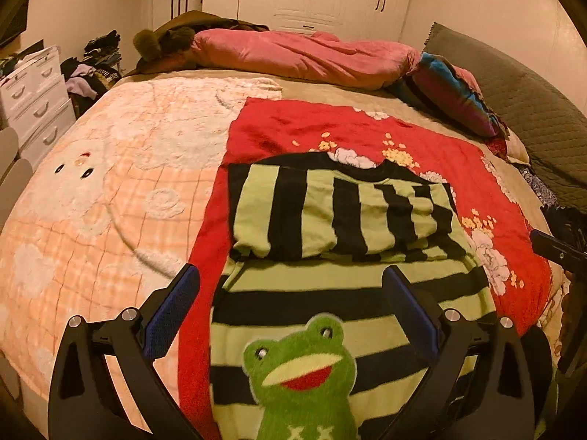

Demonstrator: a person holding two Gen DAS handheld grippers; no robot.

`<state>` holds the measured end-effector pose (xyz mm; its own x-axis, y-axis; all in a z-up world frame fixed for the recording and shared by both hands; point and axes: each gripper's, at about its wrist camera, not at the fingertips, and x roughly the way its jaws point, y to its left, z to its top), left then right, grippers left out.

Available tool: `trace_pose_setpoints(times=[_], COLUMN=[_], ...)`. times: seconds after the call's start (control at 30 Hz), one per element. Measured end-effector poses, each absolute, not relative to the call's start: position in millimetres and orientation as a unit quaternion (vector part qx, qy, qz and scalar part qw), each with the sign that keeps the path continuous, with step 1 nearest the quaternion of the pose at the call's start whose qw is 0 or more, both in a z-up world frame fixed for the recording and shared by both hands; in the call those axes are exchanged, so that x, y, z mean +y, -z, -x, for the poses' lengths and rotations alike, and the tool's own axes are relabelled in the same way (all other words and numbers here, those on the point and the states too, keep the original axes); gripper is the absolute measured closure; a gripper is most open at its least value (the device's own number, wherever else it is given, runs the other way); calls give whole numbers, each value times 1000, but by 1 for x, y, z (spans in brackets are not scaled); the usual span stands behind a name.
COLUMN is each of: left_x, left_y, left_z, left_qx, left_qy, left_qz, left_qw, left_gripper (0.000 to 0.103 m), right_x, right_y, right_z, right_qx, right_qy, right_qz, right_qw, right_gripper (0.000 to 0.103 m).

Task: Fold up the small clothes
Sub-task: 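Lower both tools to the sweater hem beside the frog plush and grasp it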

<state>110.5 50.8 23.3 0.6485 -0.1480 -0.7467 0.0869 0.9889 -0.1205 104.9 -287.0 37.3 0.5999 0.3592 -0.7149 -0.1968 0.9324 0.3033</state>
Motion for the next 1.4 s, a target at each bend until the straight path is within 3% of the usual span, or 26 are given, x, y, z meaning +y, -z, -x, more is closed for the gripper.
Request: trace_pose_setpoints(times=[0.47,0.97,1.4], left_x=[77,103,89], left_y=[2,67,78], left_z=[-68,-37,-15], left_qx=[454,537,565], left_qy=[31,44,60], left_qz=[32,108,64], left_qw=[890,835,821], left_gripper=[4,4,5], right_x=[-300,-293,-284], right_y=[-17,51,79], right_z=[-64,-10,-8], right_qx=[448,558,609], right_qy=[-164,-140,-128], right_qz=[-103,-103,-84], right_qw=[873,812,779], right_gripper=[9,9,9])
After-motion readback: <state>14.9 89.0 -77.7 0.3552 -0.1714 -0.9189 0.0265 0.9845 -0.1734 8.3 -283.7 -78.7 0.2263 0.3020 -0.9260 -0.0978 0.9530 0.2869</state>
